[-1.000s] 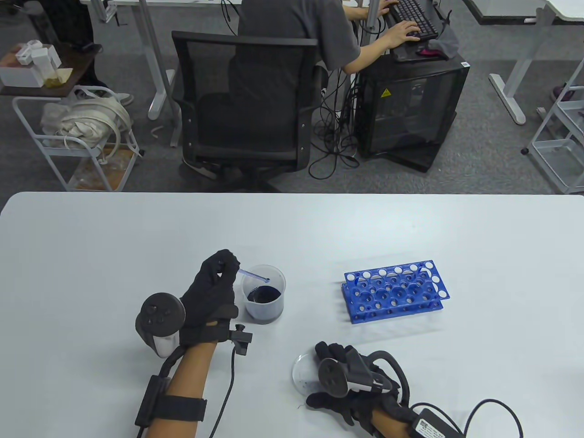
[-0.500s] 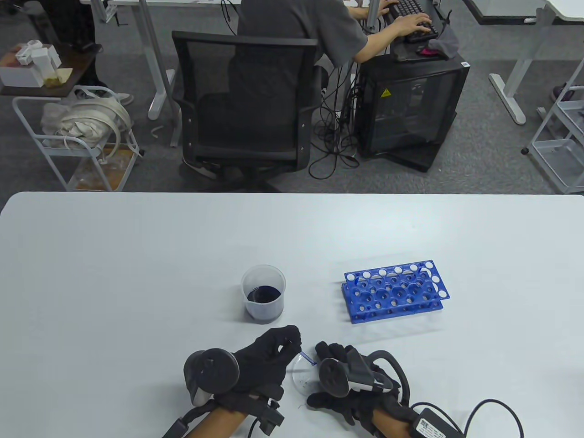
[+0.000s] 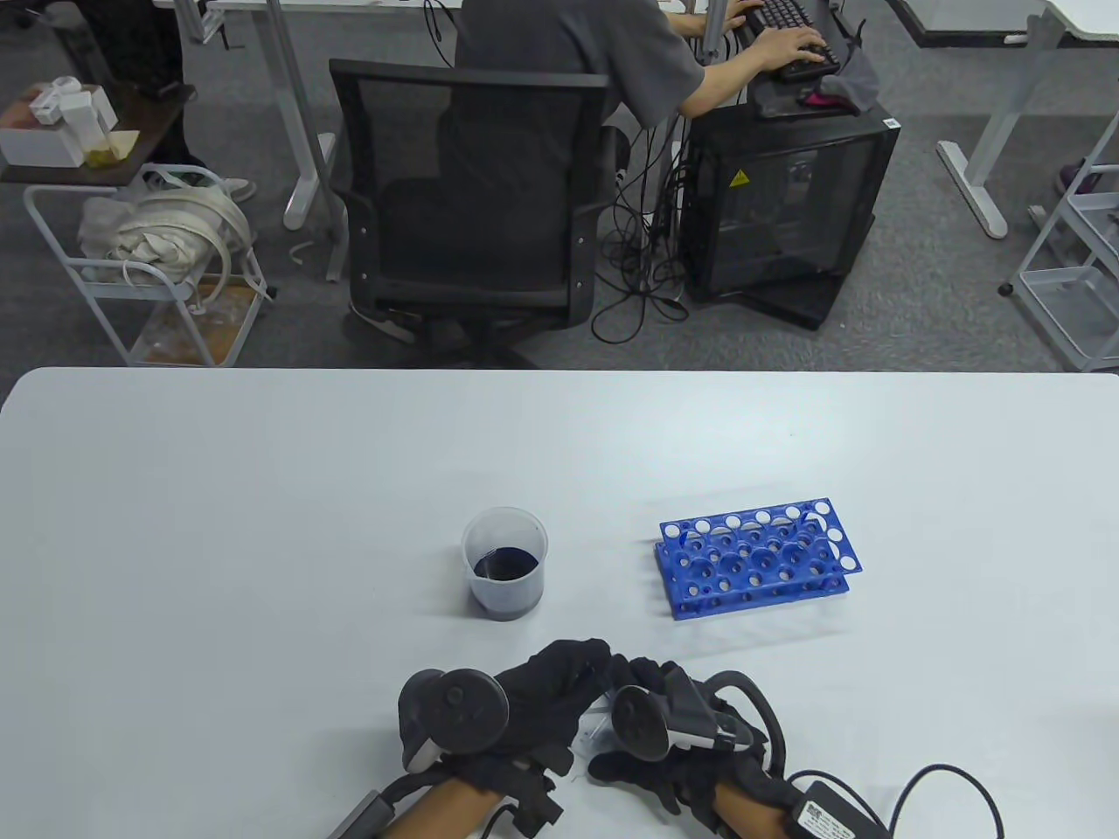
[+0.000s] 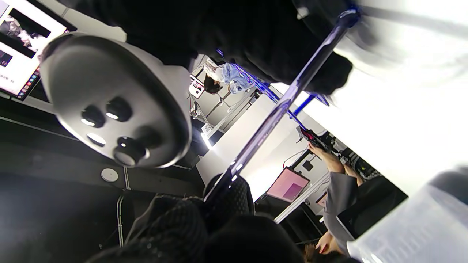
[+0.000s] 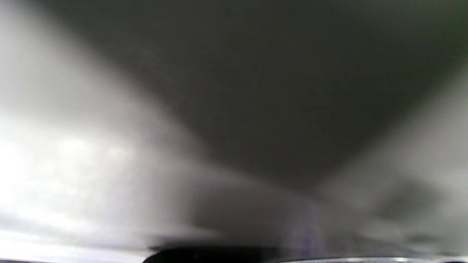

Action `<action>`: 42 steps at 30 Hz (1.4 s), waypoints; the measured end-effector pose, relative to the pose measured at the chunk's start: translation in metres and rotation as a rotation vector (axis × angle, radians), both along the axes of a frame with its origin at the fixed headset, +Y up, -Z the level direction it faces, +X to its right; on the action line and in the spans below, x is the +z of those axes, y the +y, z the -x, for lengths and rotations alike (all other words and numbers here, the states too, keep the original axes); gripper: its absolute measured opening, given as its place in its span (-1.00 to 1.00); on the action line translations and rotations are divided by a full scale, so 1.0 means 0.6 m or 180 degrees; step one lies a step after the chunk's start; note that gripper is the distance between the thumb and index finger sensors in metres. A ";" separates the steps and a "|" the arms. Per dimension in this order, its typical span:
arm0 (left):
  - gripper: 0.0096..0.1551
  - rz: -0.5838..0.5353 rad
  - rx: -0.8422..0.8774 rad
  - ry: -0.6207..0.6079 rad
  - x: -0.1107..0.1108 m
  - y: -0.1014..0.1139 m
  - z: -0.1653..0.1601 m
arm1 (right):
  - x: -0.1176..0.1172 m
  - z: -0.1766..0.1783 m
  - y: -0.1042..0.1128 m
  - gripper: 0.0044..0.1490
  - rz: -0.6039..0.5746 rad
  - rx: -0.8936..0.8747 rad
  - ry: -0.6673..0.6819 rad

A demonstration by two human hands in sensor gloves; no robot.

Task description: Dip glass rod and spread liquid on culture dish

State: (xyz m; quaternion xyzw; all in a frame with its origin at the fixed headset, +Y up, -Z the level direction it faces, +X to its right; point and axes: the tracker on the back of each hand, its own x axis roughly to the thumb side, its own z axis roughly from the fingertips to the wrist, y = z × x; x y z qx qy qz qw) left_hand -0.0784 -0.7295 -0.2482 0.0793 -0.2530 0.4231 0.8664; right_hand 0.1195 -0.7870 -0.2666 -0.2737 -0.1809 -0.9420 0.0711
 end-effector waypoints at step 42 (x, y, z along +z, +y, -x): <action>-0.51 -0.0095 -0.0130 -0.0025 -0.006 0.003 0.014 | 0.000 -0.001 0.000 0.40 0.0008 0.0009 0.0001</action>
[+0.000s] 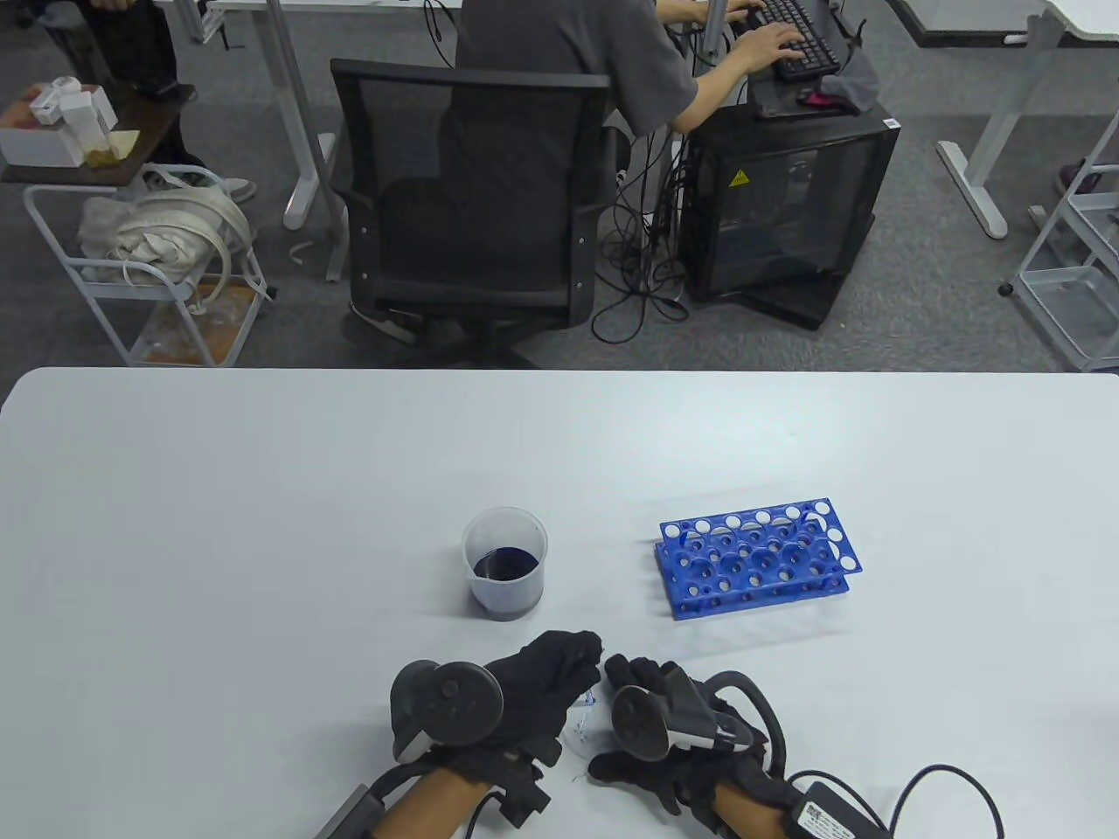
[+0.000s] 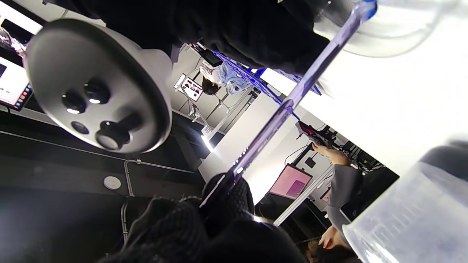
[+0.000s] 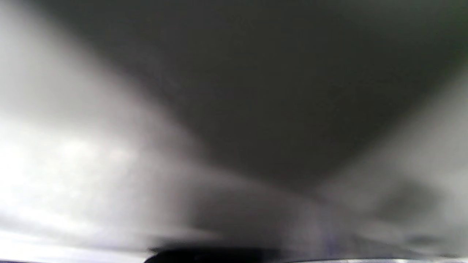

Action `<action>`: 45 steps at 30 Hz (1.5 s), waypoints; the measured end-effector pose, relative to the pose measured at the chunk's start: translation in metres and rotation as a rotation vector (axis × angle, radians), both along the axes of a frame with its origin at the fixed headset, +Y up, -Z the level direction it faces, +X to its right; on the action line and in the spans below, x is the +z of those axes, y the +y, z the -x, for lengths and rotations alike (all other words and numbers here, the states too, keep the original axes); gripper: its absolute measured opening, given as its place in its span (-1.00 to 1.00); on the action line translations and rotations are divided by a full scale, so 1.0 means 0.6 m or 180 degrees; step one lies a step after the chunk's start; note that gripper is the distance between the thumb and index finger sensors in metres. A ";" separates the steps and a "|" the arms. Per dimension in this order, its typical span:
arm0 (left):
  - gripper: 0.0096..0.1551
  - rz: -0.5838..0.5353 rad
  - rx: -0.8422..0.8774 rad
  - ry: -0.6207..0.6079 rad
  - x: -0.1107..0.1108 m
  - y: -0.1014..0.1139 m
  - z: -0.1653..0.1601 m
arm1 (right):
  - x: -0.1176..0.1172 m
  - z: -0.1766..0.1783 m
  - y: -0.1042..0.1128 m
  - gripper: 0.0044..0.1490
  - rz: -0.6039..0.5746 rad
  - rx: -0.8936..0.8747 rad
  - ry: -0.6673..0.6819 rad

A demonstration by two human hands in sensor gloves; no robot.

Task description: Dip glass rod and spread liquid on culture dish

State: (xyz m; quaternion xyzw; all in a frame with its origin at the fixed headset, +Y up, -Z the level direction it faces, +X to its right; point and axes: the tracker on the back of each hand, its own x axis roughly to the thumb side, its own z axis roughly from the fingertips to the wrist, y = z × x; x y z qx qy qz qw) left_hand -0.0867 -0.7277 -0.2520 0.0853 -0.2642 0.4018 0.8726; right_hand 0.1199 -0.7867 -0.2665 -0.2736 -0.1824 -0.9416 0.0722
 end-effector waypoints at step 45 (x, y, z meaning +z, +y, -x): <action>-0.51 0.0376 0.0265 -0.0074 0.016 -0.007 -0.005 | 0.000 -0.001 0.000 0.39 0.0004 0.0003 -0.0001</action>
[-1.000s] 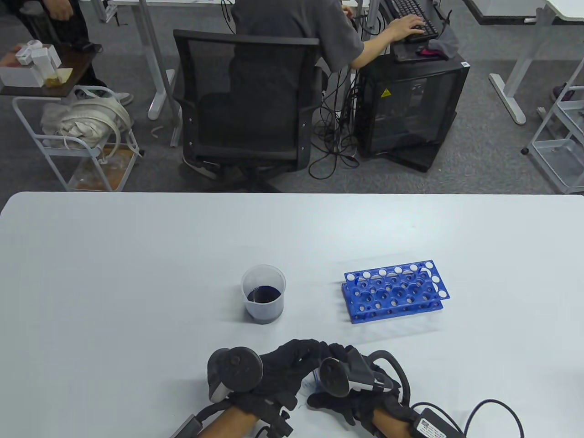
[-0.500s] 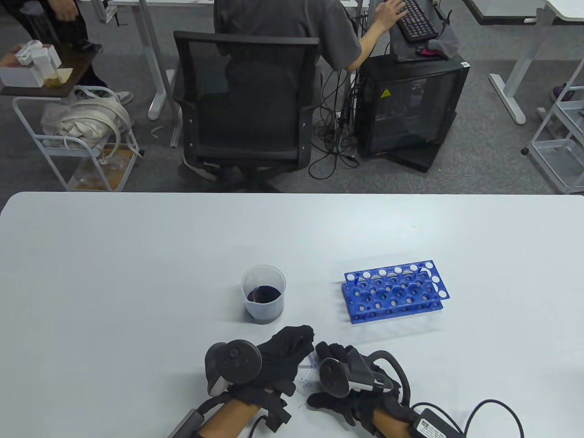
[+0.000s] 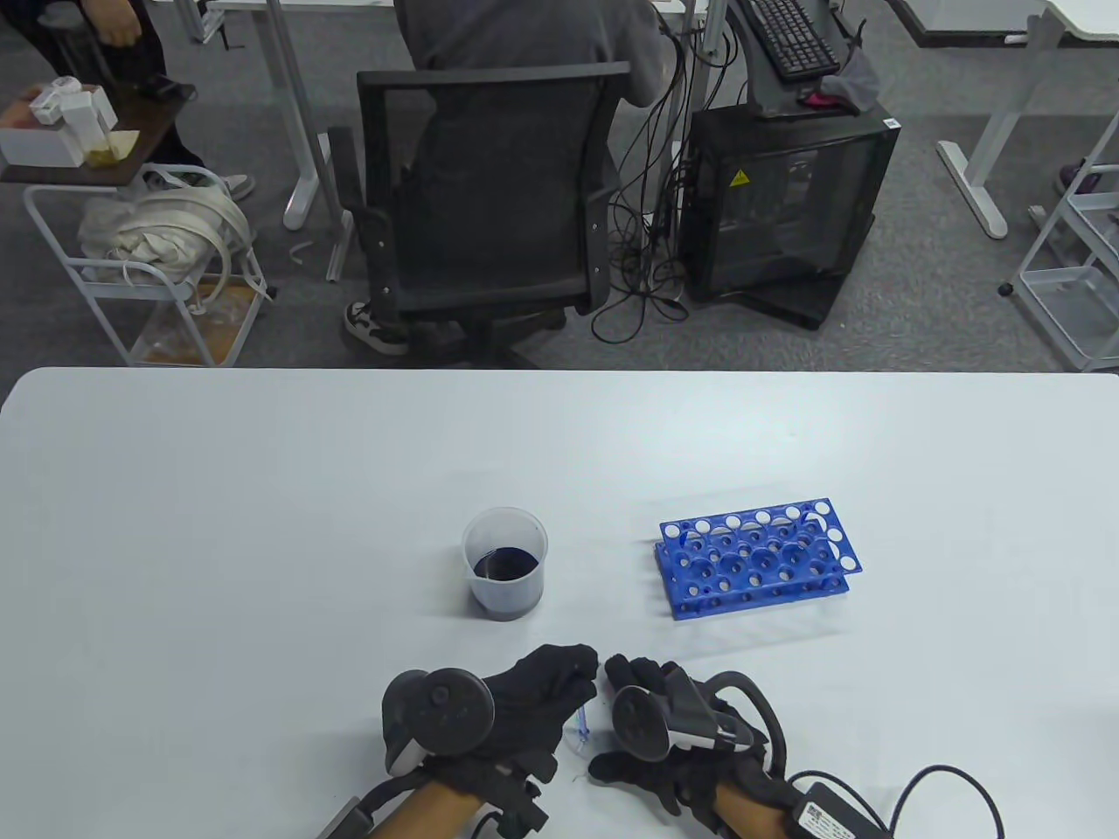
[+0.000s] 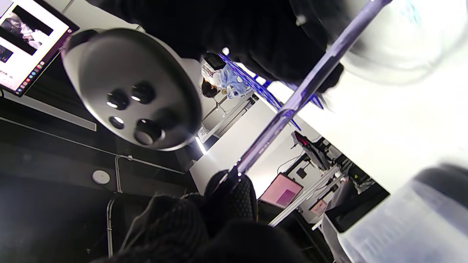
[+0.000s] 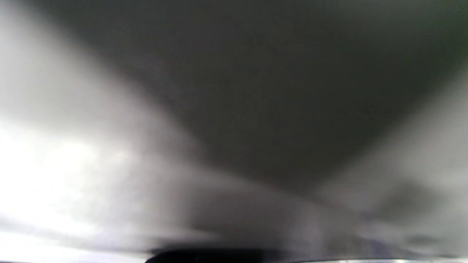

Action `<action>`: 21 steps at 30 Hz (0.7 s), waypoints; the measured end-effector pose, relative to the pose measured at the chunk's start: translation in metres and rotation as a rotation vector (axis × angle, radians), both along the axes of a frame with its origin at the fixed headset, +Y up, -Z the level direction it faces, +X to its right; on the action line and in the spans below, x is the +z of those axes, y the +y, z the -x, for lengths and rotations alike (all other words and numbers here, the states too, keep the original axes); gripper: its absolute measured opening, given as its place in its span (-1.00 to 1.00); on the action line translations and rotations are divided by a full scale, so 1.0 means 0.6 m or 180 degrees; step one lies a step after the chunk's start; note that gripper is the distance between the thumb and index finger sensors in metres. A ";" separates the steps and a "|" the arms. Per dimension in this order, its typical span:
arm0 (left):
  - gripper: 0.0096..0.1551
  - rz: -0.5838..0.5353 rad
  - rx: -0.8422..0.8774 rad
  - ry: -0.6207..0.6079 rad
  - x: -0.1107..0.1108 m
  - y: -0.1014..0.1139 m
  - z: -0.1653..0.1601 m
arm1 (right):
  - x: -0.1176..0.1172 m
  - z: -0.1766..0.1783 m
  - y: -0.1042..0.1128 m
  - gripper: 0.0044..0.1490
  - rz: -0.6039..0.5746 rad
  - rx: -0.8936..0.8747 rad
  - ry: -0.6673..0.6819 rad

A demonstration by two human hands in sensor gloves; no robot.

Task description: Dip glass rod and spread liquid on culture dish

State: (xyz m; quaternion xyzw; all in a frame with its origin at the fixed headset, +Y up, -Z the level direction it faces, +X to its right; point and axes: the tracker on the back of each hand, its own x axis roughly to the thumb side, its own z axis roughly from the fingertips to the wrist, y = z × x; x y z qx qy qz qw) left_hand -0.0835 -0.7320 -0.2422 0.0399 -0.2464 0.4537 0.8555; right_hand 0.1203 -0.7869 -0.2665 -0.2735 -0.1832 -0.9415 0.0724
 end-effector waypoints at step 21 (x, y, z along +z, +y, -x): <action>-0.51 -0.0038 -0.0039 0.0214 -0.013 -0.011 -0.007 | 0.001 0.000 0.000 0.39 -0.0007 0.0008 0.0000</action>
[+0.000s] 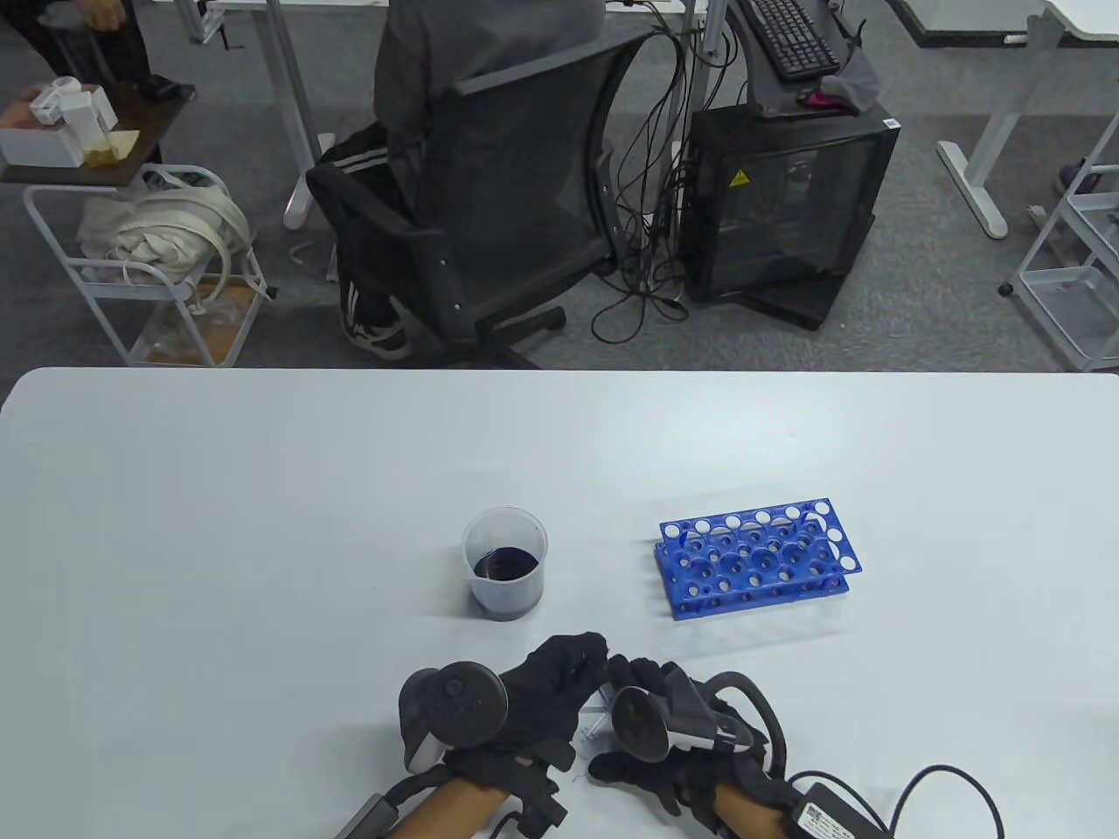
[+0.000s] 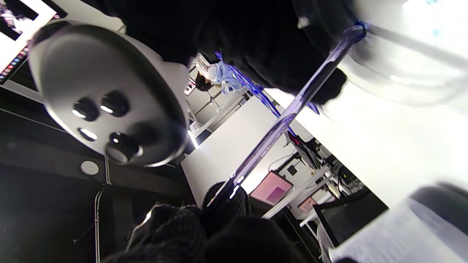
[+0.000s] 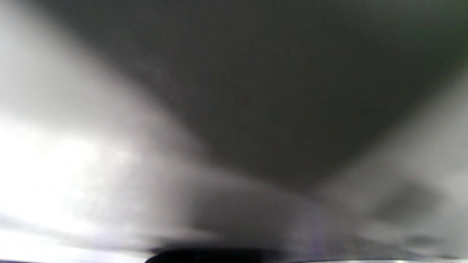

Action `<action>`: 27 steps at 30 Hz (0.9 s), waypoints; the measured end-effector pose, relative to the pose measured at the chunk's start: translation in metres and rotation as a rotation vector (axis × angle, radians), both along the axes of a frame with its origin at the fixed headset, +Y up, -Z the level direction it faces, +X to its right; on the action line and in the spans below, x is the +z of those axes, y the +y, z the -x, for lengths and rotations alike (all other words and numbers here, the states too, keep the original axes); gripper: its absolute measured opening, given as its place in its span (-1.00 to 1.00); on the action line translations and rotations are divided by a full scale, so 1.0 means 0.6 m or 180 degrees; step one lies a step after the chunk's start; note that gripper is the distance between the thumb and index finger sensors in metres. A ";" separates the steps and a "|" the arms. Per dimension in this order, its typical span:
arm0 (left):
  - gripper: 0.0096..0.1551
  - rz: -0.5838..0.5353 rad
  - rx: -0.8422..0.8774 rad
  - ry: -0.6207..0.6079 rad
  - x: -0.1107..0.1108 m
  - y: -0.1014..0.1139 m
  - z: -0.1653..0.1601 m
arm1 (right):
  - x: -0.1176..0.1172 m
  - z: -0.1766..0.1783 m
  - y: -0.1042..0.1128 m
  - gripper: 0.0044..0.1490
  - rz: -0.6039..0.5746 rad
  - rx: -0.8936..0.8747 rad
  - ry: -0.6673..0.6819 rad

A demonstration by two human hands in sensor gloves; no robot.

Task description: Dip glass rod and spread liquid on culture dish

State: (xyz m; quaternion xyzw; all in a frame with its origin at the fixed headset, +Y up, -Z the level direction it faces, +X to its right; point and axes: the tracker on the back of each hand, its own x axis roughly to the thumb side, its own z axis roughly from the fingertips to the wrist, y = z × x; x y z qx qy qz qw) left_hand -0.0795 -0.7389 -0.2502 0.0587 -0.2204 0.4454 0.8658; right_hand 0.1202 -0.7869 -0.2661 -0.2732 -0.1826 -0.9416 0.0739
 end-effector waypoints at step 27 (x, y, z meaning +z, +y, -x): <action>-0.51 0.0223 0.0075 -0.0258 0.008 0.000 -0.023 | 0.000 0.000 0.000 0.39 0.0000 0.0000 0.0003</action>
